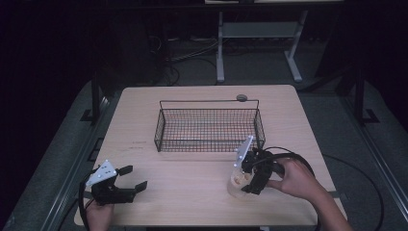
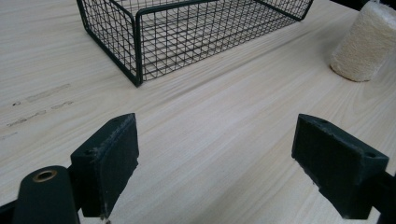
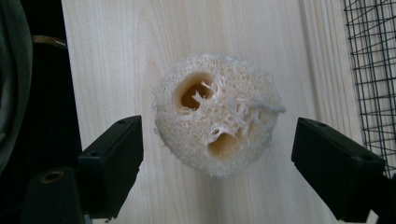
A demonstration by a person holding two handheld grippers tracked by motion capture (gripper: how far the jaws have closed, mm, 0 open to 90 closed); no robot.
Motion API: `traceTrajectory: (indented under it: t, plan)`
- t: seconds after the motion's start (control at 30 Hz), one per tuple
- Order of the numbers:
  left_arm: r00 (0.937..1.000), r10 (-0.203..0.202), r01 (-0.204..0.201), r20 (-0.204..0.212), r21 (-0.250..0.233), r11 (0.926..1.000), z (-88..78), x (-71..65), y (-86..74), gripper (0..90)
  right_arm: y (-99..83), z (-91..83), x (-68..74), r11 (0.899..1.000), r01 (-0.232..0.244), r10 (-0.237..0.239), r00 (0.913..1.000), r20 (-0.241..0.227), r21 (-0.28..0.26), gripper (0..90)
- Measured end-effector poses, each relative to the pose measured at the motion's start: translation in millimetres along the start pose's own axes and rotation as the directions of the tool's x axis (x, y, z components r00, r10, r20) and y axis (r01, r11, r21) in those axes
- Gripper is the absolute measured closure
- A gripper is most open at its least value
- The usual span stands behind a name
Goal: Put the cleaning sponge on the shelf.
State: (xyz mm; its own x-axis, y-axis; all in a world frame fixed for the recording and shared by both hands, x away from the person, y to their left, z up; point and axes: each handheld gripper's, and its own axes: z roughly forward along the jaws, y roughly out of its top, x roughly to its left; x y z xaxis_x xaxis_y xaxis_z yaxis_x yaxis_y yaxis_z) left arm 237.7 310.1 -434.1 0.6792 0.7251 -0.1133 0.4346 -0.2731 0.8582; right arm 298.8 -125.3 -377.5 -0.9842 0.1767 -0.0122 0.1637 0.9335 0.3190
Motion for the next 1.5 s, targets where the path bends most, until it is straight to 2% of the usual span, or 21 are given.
traceTrajectory:
  t: [0.27,0.47,0.5,0.63,0.73,0.9,1.13,1.5]
  plan:
    - [1.0,-0.001,0.001,0.001,0.0,1.0,-0.6,0.7,-0.1,13.8,8.3,9.7,-0.7,0.999,0.013,-0.013,0.9999,-0.006,0.04,20.9]
    - [1.0,-0.003,0.003,0.0,0.0,1.0,-0.8,0.7,-0.2,13.8,11.7,13.6,-0.4,0.998,0.018,-0.017,0.9998,-0.012,0.053,25.1]
    - [1.0,-0.003,0.003,0.001,0.0,1.0,-0.9,1.0,-0.3,13.8,12.5,14.3,-0.4,0.998,0.022,-0.022,0.9996,-0.018,0.055,28.7]
    - [1.0,-0.004,0.004,0.001,-0.002,1.0,-1.0,1.0,-0.3,13.8,12.9,13.9,-0.6,0.998,0.02,-0.019,0.9996,-0.022,0.055,29.6]
    - [1.0,-0.005,0.005,0.0,-0.004,1.0,-1.0,0.9,-0.5,13.8,13.4,11.8,-1.5,0.999,0.018,-0.016,0.9993,-0.034,0.048,30.0]
    - [1.0,-0.004,0.004,0.001,-0.002,1.0,-0.9,0.9,-0.3,13.8,17.0,6.0,-2.4,0.999,0.024,-0.023,0.9994,-0.027,0.045,30.0]
    - [1.0,-0.004,0.004,-0.001,-0.005,1.0,-1.1,1.1,-0.5,13.7,31.7,-8.0,-7.7,0.999,0.042,-0.042,0.9989,-0.022,0.029,30.2]
    - [1.0,-0.007,0.007,-0.001,-0.006,1.0,-1.5,2.2,-0.7,13.8,48.5,-19.8,-15.2,0.998,0.064,-0.063,0.9977,-0.027,0.024,30.3]
